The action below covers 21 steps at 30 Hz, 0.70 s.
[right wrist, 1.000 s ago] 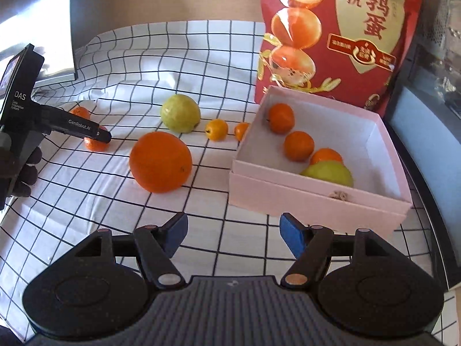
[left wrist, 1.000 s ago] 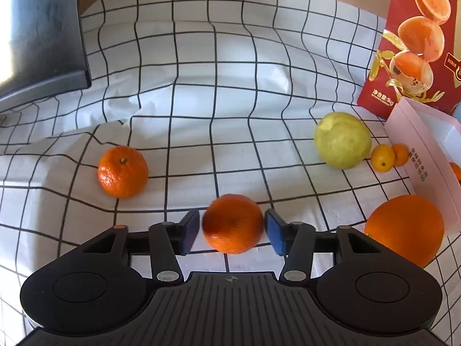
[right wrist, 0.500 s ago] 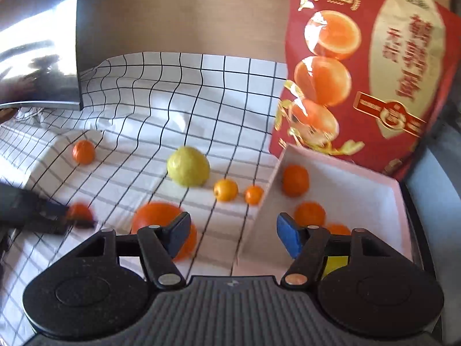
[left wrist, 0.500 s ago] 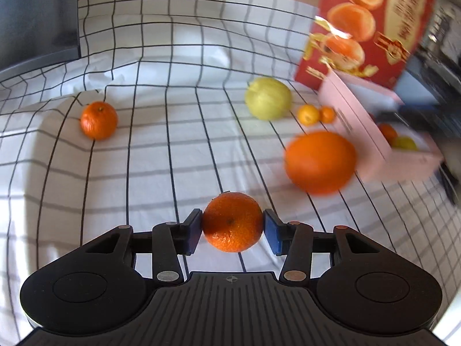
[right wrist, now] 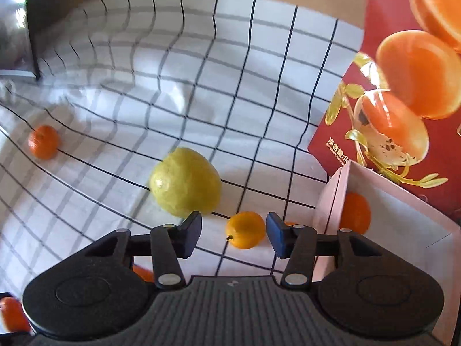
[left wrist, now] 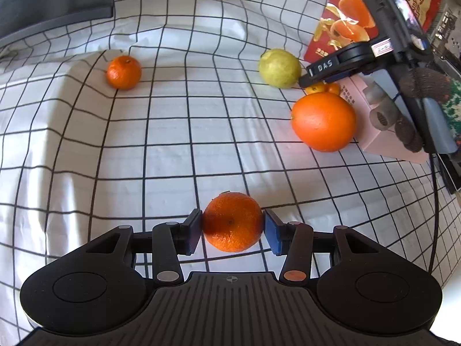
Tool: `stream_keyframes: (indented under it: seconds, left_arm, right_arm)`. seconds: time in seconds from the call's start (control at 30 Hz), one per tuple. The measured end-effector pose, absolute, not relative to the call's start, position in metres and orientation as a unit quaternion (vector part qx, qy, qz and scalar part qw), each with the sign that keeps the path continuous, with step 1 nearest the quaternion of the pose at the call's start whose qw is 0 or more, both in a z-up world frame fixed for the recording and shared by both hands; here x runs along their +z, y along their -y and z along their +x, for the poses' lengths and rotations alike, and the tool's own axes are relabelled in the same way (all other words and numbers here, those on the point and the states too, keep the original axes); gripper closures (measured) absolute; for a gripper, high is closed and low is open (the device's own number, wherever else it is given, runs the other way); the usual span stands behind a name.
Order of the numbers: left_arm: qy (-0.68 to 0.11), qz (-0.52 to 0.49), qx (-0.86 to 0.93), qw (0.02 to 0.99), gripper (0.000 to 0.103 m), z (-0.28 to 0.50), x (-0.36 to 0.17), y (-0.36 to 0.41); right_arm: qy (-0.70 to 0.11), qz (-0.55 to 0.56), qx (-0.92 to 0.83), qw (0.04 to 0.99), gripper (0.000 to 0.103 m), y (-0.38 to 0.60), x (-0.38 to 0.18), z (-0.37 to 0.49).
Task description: Organize fruits
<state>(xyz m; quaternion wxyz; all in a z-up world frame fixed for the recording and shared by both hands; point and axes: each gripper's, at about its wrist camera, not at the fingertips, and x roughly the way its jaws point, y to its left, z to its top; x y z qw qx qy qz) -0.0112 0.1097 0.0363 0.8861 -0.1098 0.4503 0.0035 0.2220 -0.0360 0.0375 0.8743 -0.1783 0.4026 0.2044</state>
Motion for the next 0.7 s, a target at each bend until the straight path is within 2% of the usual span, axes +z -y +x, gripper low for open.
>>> stream_keyframes:
  seconds: [0.1,0.17,0.23,0.5,0.7]
  left_arm:
    - [-0.451,-0.112,0.002,0.886,0.052,-0.011,0.035,-0.111]
    - [-0.450,-0.109,0.002,0.886,0.052,-0.012,0.035,-0.110]
    - [-0.451,-0.110,0.000,0.886,0.052,-0.011,0.034,-0.110]
    - [-0.459,-0.116,-0.005,0.881,0.052,-0.008,0.031,-0.110]
    - [-0.453,-0.122,0.002,0.883,0.052,-0.007,0.030,-0.109]
  right_arm:
    - [-0.415,-0.175,0.200,0.870,0.054,0.036,0.030,0.227]
    - [-0.405,-0.183,0.201,0.873,0.059,0.037,0.030,0.225]
    - [-0.395,-0.189,0.198,0.877,0.071,0.039,0.032,0.223]
    - [-0.362,-0.119,0.225,0.897,0.071,0.065,0.065,0.195]
    - [-0.341,-0.064,0.246,0.905,0.071,0.102,0.081,0.134]
